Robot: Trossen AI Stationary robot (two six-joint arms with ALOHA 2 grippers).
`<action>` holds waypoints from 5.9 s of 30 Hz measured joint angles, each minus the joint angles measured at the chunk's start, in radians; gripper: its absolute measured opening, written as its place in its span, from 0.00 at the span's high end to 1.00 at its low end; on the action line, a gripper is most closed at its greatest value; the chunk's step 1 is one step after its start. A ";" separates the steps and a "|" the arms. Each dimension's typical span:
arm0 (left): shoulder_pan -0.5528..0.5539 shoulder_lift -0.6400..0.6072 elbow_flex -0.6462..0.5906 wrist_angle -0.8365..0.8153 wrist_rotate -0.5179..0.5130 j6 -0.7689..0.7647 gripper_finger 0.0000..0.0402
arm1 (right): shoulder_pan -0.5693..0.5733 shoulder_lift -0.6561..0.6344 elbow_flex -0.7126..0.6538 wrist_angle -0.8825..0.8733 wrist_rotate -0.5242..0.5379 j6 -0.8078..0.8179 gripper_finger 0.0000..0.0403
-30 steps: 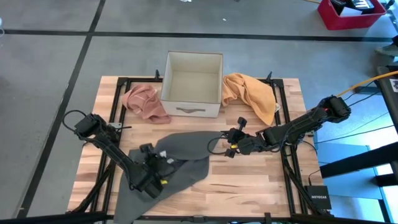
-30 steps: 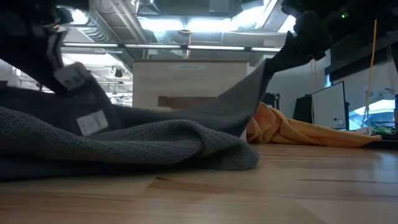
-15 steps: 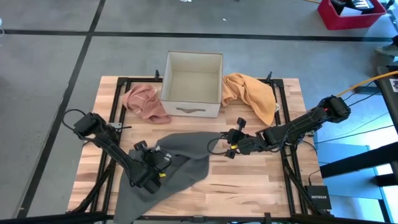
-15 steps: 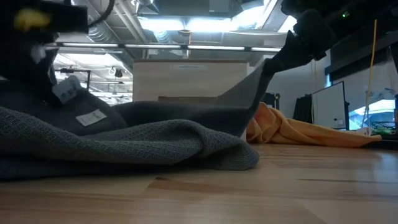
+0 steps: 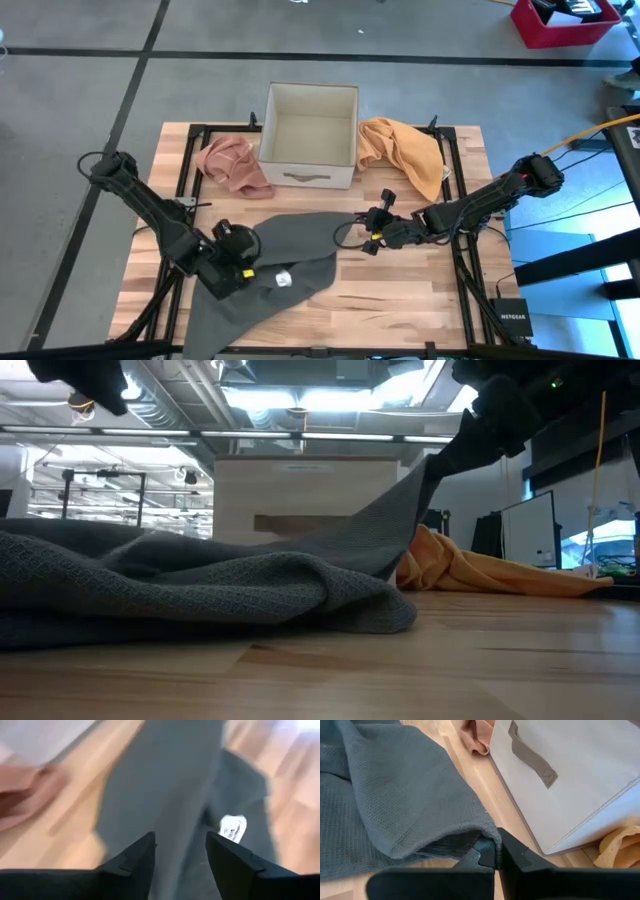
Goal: Fold towel
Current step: Fold the dark gray towel
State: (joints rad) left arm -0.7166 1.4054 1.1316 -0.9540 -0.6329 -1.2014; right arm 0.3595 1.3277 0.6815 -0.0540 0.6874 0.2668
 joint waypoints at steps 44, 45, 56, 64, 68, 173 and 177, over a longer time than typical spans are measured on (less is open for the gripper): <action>-0.034 0.421 -0.061 0.361 0.148 0.653 0.58 | 0.000 0.000 -0.021 0.000 0.027 -0.006 0.97; -0.029 0.425 -0.061 0.361 0.136 0.655 0.58 | 0.000 0.000 -0.021 0.001 0.028 -0.006 0.97; 0.003 0.404 -0.058 0.376 0.036 0.624 0.64 | 0.000 0.000 -0.021 0.002 0.028 -0.007 0.97; 0.025 0.399 -0.053 0.410 0.050 0.608 0.97 | 0.000 0.000 -0.021 0.004 0.028 -0.014 0.97; 0.025 0.342 -0.012 0.370 0.047 0.578 0.98 | 0.017 -0.048 -0.017 -0.004 0.026 -0.056 0.98; -0.315 -0.094 0.266 0.967 -0.601 1.348 0.99 | 0.266 -0.240 0.822 -0.768 -0.153 -0.090 0.99; -0.385 -0.054 0.266 1.095 -0.601 1.444 0.99 | 0.386 -0.180 0.846 -0.757 -0.111 -0.054 0.99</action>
State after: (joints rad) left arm -1.1018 1.3510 1.3979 0.1406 -1.2339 0.2428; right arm 0.7459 1.1481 1.5270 -0.8110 0.5767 0.2133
